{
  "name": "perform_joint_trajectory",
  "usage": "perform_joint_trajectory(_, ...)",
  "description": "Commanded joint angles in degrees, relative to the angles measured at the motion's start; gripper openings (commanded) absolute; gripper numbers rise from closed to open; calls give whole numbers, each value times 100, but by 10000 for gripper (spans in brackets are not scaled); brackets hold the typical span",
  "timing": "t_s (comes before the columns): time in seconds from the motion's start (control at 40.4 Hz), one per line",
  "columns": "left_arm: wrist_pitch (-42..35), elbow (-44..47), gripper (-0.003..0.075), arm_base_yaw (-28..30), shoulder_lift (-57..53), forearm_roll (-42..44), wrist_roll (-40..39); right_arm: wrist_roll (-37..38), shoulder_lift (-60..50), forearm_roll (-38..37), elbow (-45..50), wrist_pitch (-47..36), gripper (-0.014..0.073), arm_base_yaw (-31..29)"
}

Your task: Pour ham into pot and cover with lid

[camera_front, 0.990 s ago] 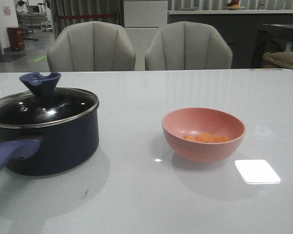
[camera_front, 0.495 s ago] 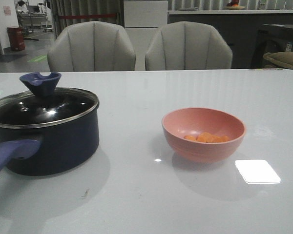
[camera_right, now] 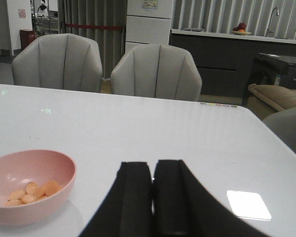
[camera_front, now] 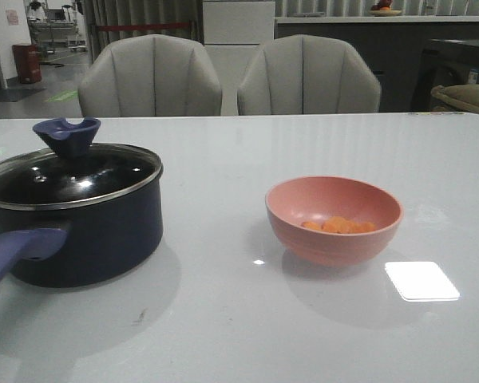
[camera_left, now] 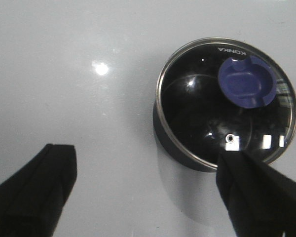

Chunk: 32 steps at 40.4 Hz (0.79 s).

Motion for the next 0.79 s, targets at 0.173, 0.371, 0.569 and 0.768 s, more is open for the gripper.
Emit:
perform_joint_trajectory(0.173, -175, -1073, 625, -1355, 1207, 441, -588, -11, -120, -73, -25, -484, 160, -29)
perform_joint_trajectory(0.371, 142, -1835, 625, -1890, 2178, 1245, -1536, -11, -125, -73, -25, -484, 160, -29)
perform_joint_trajectory(0.569, 405, -2455, 625, -1977, 2920, 1245, -1763, -11, -125, -73, -25, -484, 160, -29)
perform_joint_trajectory(0.768, 723, -2777, 625, -1977, 3348, 1375, -2015, -11, -125, -73, -25, -484, 160, -29)
